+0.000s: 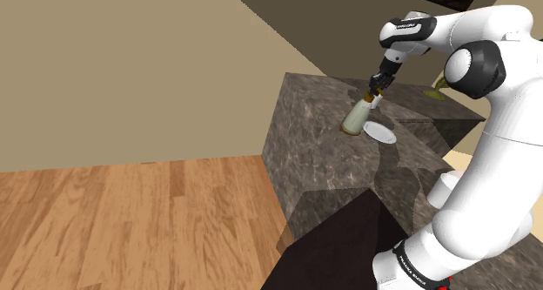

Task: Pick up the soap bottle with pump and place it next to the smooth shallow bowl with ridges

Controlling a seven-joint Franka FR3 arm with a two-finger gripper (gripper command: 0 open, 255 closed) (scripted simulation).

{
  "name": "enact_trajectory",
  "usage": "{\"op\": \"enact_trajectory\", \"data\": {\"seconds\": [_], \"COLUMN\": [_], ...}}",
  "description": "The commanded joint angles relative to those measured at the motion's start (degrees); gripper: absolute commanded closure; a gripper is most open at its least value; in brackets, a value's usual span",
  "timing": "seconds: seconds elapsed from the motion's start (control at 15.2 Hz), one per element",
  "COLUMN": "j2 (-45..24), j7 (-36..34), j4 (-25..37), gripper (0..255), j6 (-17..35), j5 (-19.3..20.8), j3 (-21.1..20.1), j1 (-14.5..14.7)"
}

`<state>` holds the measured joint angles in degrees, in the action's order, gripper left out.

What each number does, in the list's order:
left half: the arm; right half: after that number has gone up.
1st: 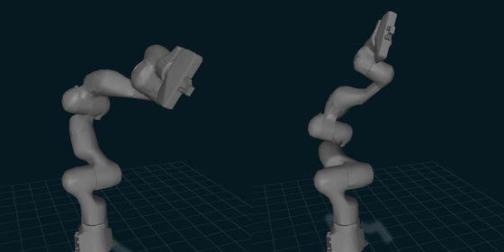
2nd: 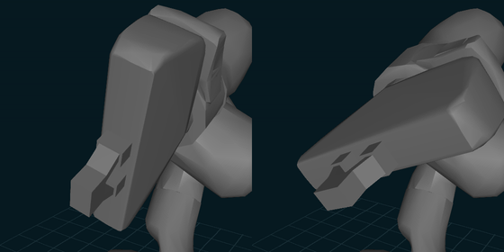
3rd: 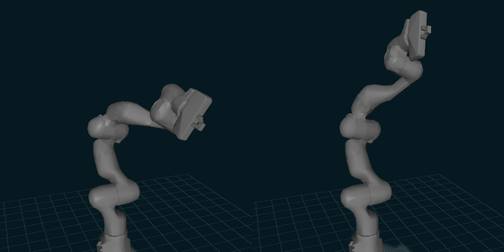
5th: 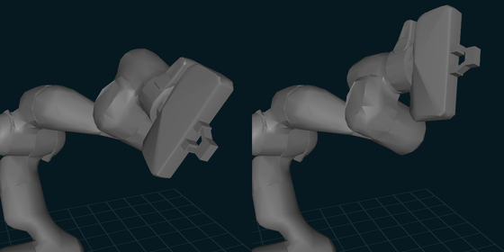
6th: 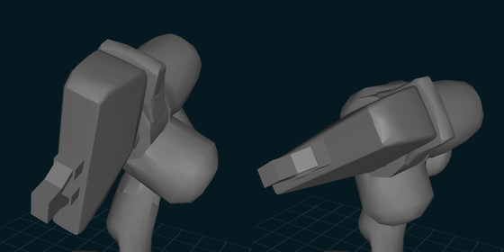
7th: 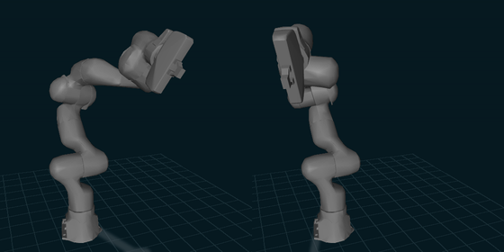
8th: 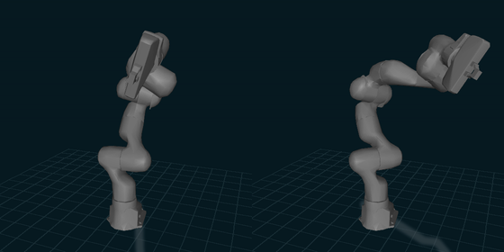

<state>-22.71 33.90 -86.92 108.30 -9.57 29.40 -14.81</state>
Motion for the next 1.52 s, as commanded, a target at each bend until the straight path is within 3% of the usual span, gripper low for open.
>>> {"op": "enact_trajectory", "data": {"seconds": [0.0,1.06,1.45], "j2": [0.22,-0.41,12.01], "j7": [-0.08,-0.26,1.83], "j4": [1.24,14.04,0.98], "gripper": [255,255,255], "j6": [-1.4,-13.49,-11.56], "j5": [0.14,0.06,5.59], "j3": [0.08,0.43,2.73], "j1": [-0.07,-1.65,-0.04]}}
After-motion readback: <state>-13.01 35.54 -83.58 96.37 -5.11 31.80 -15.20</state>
